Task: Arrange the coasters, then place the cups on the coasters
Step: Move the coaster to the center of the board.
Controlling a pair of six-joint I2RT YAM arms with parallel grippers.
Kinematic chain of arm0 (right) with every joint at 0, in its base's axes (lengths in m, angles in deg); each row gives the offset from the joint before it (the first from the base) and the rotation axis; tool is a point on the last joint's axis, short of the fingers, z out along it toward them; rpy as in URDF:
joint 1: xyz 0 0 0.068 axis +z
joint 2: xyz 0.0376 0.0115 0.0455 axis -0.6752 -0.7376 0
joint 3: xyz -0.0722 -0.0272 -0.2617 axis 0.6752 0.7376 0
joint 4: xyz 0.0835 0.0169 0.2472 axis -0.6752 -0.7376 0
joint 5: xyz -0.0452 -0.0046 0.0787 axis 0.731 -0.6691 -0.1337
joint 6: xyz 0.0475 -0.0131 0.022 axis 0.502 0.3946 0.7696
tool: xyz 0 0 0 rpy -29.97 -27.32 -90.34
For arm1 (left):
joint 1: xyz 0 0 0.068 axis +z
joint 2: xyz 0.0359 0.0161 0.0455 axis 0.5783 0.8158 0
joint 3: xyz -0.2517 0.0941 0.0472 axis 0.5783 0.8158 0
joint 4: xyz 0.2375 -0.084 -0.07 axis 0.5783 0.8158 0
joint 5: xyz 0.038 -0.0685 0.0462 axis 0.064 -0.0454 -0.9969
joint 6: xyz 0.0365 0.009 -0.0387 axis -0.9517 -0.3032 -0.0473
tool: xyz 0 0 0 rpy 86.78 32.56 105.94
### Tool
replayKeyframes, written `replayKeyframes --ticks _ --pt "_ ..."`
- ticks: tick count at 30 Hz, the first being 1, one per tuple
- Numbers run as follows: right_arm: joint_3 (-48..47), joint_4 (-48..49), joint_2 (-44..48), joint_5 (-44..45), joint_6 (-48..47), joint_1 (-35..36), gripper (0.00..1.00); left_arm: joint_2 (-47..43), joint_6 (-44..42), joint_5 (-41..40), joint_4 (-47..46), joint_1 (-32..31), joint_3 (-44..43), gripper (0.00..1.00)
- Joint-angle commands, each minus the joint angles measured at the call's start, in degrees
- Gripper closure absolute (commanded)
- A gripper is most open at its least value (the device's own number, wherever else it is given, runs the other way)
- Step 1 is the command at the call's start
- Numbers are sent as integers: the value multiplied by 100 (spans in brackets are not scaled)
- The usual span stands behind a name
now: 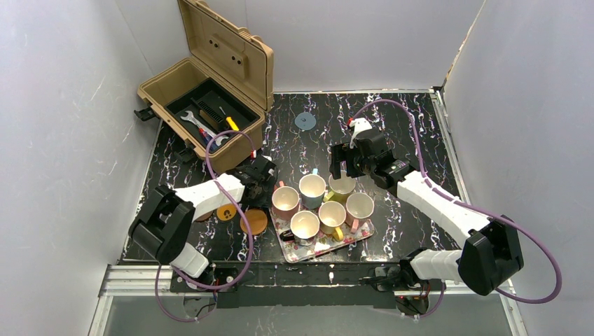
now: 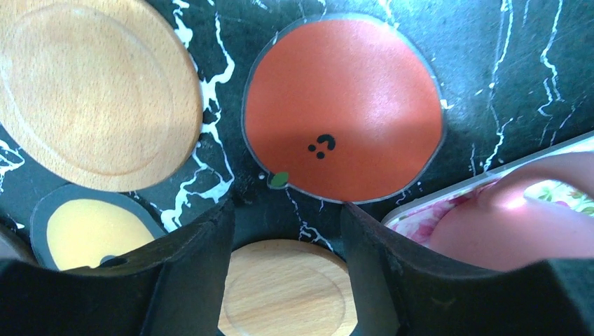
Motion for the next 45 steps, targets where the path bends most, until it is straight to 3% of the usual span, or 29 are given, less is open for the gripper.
replayKeyframes --ticks 1,8,29,45 --pt "26 120 135 7 79 -12 1 280 -117 -81 34 -42 -48 45" --pt "-7 132 89 -15 70 -12 1 660 -40 2 -127 -42 -207 50" --pt "-288 65 -268 -79 -1 -12 1 1201 -364 152 -942 118 -343 50" --pt "-667 -60 -771 21 4 -12 2 2196 -689 565 -1147 222 -1391 51"
